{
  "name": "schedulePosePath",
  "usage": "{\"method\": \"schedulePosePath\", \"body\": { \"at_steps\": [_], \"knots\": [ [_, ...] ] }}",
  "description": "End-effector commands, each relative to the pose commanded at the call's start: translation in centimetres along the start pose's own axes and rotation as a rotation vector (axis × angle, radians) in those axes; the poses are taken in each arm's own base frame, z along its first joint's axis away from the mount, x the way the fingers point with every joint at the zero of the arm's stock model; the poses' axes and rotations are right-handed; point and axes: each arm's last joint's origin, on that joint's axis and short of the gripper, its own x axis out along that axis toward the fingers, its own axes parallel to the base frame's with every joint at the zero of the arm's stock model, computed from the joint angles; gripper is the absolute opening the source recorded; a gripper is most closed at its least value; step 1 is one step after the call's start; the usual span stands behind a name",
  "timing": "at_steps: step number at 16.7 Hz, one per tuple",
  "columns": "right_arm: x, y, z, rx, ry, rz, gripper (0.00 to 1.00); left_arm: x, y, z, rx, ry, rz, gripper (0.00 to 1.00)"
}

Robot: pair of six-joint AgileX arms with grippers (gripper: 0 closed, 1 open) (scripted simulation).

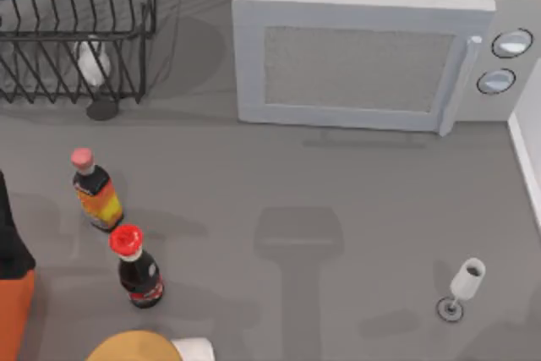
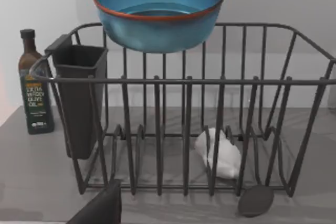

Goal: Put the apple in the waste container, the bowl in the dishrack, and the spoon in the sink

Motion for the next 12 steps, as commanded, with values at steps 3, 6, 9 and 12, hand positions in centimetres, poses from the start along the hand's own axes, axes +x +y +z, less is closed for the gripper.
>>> {"method": "schedulePosePath", "body": {
  "at_steps": [3, 6, 9, 12],
  "knots": [
    [0.69, 0.14, 0.04, 0.000, 0.000, 0.000, 1.00, 0.00, 0.00, 0.00, 0.000, 0.000, 0.000, 1.00],
    [0.69, 0.14, 0.04, 0.000, 0.000, 0.000, 1.00, 0.00, 0.00, 0.00, 0.000, 0.000, 0.000, 1.00],
    [0.69, 0.14, 0.04, 0.000, 0.000, 0.000, 0.77, 0.00, 0.00, 0.00, 0.000, 0.000, 0.000, 1.00],
    [0.69, 0.14, 0.04, 0.000, 0.000, 0.000, 0.55, 0.00, 0.00, 0.00, 0.000, 0.000, 0.000, 1.00]
  ]
}}
